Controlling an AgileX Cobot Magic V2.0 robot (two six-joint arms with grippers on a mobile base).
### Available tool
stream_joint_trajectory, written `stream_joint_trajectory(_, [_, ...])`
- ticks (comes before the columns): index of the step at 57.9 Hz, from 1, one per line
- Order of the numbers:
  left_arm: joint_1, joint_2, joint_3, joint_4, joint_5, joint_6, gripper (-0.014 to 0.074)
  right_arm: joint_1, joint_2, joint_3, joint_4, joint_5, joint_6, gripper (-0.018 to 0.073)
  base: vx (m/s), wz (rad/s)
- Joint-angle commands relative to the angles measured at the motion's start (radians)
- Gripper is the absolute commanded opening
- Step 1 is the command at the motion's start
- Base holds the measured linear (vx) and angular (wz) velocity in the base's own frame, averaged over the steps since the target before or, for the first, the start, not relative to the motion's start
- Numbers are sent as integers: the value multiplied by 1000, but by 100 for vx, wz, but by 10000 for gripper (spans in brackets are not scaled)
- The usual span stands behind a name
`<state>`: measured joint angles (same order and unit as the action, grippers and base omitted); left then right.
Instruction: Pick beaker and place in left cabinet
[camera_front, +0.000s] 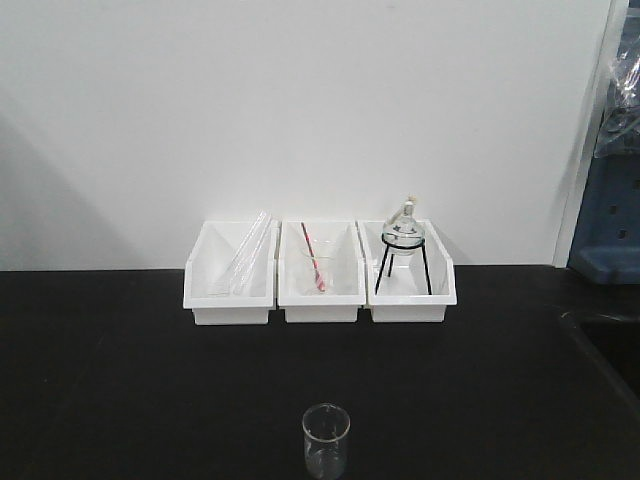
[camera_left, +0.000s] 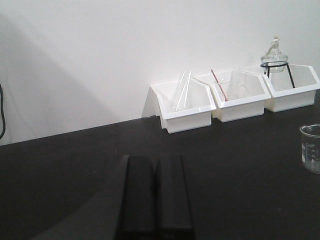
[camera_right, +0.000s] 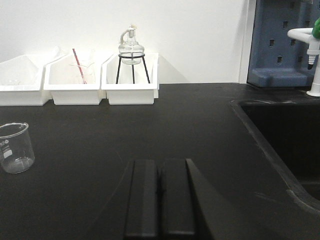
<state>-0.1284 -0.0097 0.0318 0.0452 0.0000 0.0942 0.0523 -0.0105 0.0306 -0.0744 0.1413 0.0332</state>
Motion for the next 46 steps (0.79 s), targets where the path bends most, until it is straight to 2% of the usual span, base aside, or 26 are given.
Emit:
stream_joint_trajectory(1, [-1, -19, 16, -3, -75, -3, 1, -1, -15, 6, -8, -80, -9, -9, 0, 0])
stream_joint_trajectory(46, [-1, -19, 16, -3, -75, -3, 1, -1, -15, 6, -8, -80, -9, -9, 0, 0])
